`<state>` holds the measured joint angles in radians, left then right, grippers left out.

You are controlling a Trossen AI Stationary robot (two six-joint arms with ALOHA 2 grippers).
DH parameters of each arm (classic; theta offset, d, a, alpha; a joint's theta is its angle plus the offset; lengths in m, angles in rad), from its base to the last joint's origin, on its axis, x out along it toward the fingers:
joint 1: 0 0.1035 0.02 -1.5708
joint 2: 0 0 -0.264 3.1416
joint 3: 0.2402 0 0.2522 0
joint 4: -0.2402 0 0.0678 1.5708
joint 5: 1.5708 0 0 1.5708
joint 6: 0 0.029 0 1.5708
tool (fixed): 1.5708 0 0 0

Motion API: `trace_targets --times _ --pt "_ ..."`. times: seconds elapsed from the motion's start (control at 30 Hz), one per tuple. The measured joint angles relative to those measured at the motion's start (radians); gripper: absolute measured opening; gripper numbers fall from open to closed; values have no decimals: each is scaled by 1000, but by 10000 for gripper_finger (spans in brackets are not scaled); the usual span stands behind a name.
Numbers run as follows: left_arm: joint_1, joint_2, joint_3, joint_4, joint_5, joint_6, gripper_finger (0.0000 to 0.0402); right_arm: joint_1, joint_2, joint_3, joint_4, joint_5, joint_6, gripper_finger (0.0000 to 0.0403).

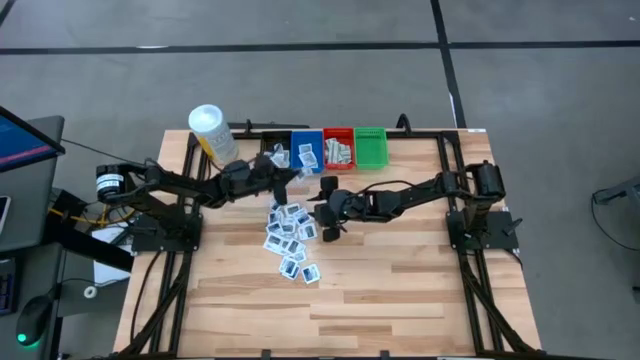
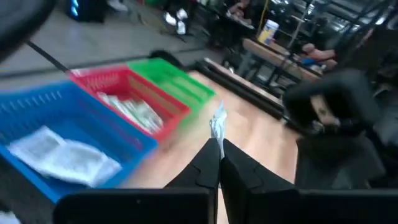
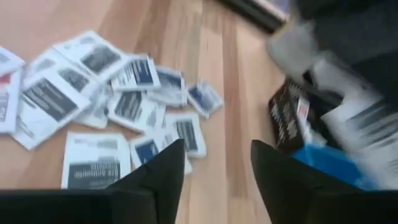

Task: Pick & Place First Aid Supplies
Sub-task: Put the gray towelette pack into the blue bin

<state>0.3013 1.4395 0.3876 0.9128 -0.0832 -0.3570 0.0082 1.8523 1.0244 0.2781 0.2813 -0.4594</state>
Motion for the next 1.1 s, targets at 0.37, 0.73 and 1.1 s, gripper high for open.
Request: trace_targets --times 0.37,0.73,1.1 --pt "156 133 126 -15 -10 123 7 1 85 -31 -36 4 146 177" --pt "228 330 236 -15 31 153 26 41 90 -32 -6 4 173 156" --pt "220 306 235 -58 36 202 113 44 90 -32 6 4 173 169"
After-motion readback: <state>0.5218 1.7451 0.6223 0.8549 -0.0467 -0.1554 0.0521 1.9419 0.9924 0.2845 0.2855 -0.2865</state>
